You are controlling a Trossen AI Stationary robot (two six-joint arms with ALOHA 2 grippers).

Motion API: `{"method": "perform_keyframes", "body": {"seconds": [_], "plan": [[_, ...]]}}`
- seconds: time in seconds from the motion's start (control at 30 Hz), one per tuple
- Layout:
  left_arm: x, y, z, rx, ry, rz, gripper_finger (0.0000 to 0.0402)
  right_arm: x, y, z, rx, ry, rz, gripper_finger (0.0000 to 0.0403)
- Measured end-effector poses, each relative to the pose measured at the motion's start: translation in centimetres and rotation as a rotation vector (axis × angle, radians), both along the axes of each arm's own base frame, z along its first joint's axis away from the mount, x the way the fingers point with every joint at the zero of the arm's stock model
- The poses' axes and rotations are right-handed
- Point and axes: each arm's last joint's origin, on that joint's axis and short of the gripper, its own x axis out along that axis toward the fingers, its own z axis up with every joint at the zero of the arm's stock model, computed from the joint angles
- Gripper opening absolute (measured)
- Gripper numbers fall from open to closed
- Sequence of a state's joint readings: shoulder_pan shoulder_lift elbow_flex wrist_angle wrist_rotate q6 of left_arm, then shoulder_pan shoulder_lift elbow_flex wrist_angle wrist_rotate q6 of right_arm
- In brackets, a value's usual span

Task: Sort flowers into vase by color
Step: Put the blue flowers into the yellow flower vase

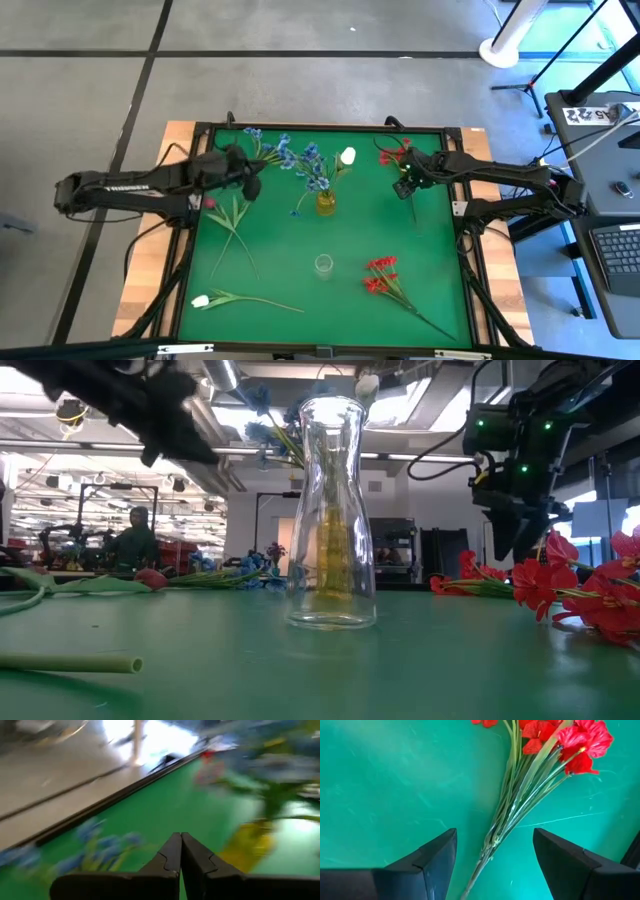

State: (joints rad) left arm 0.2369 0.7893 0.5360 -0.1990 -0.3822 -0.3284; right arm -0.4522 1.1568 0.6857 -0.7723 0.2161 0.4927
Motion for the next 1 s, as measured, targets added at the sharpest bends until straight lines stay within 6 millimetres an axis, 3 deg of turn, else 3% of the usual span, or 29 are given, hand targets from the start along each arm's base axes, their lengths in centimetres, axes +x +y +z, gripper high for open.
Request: {"method": "perform_keyframes", "body": {"seconds": [0.17, 0.43, 0.7, 1.0], "plan": [[0.5, 3.0, -0.2, -0.15, 0.2, 0.058, 0.0013, 0.1, 0.0, 0.0, -0.008, -0.006, 0.015, 0.0261], [0.8, 7.0, -1.9, -0.369, 0.416, 0.085, 0.0097, 0.1, 0.0, 0.0, 0.001, -0.002, 0.056, 0.0261], [1.5, 9.1, -5.3, -0.477, 0.578, 0.128, 0.0161, 0.3, -0.1, 0.1, -0.023, -0.007, 0.109, 0.0261], [1.6, 10.6, -9.1, -0.529, 0.783, 0.204, 0.0174, 0.8, -0.3, 0.3, -0.048, -0.046, 0.162, 0.0261]]}}
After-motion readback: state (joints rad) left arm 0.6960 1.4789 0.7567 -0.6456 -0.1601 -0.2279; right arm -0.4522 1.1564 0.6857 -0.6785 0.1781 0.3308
